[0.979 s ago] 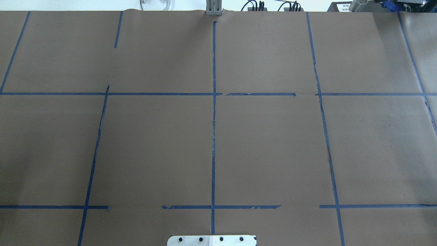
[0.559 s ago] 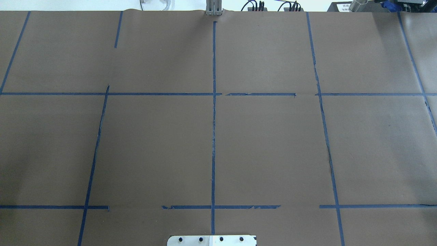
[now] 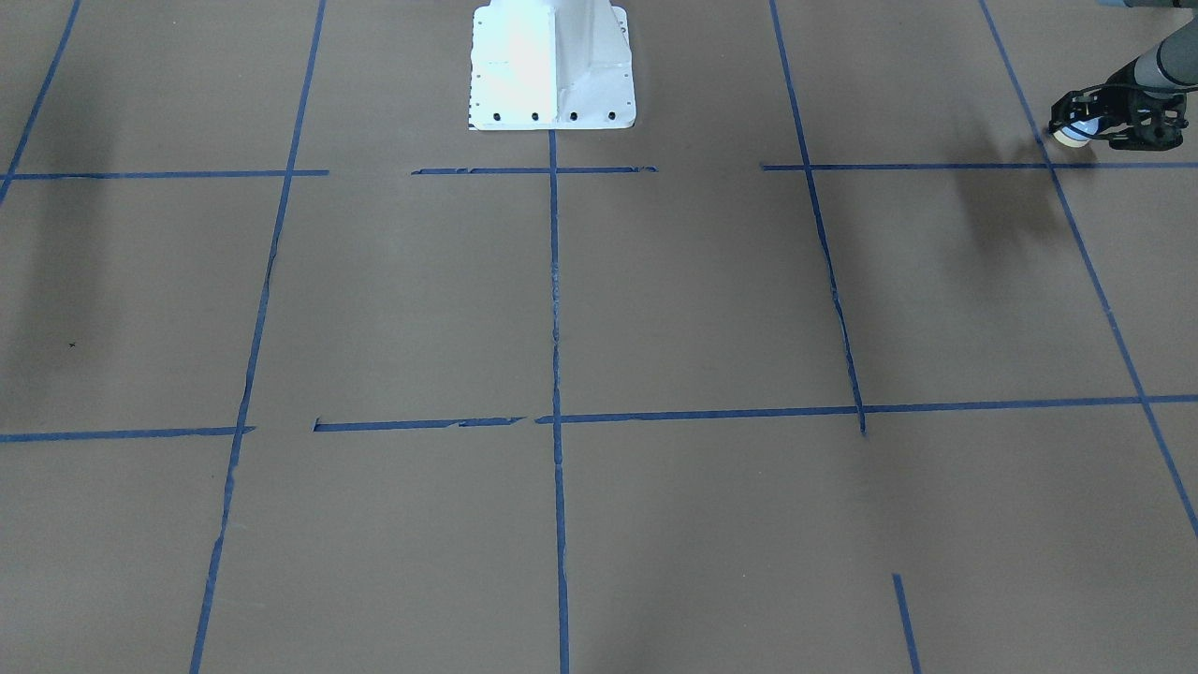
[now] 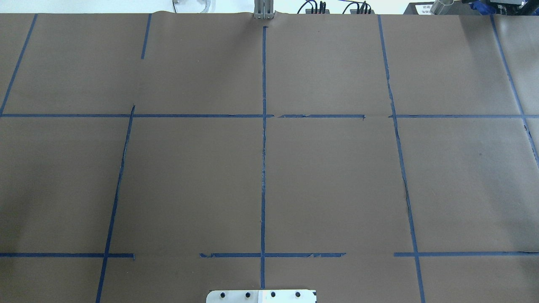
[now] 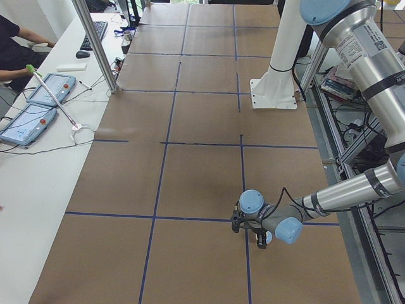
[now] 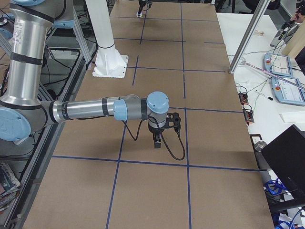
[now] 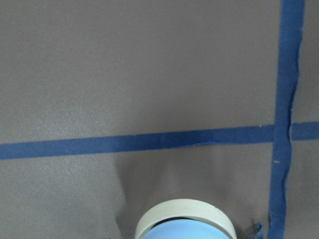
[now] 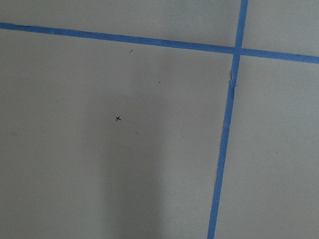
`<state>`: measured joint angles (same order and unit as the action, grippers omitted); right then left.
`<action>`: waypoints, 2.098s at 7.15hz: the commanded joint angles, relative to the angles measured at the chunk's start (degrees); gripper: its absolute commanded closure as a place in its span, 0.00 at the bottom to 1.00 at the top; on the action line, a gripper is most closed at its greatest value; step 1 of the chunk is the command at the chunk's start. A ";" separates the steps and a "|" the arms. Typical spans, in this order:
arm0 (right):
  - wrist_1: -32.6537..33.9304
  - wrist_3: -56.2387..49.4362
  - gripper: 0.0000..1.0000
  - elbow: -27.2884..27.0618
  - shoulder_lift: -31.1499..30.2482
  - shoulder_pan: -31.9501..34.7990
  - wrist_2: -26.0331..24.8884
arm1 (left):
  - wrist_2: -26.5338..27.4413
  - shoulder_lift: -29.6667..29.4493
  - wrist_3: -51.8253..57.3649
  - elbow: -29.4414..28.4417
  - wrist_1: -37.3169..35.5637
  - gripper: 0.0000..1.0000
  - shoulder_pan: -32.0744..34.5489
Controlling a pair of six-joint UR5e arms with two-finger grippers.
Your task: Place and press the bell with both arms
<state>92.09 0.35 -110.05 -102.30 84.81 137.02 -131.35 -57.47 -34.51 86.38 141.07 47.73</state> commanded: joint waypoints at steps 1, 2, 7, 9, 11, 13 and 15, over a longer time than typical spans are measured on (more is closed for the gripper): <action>0.02 -0.09 0.00 -0.42 0.00 0.00 0.00 | -0.40 -0.01 -1.34 0.46 6.63 0.94 0.17; 0.02 0.00 0.00 -0.77 0.00 0.00 0.00 | -1.62 -0.01 -3.96 3.16 11.72 0.97 1.13; -0.07 0.26 0.00 -0.95 0.61 0.00 -0.17 | -6.82 -27.40 -32.72 16.56 -0.07 0.98 0.96; 0.02 0.44 0.00 -2.44 0.61 0.00 -0.17 | -6.56 -44.94 -32.82 17.86 -24.25 0.98 0.96; -0.07 0.18 0.00 -2.27 0.70 0.00 -0.35 | -2.11 -53.58 -32.91 16.20 -33.45 0.98 -2.97; 0.02 0.61 0.00 -3.75 0.62 0.00 -0.26 | 4.05 -62.71 -35.87 10.68 -37.34 0.98 -8.60; 0.02 0.53 0.00 -3.59 0.61 0.00 -0.26 | 8.90 -73.88 -38.27 0.16 -37.53 0.98 -10.38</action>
<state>92.10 0.91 -113.67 -101.68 84.85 136.75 -125.28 -124.99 -71.63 92.40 103.95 38.39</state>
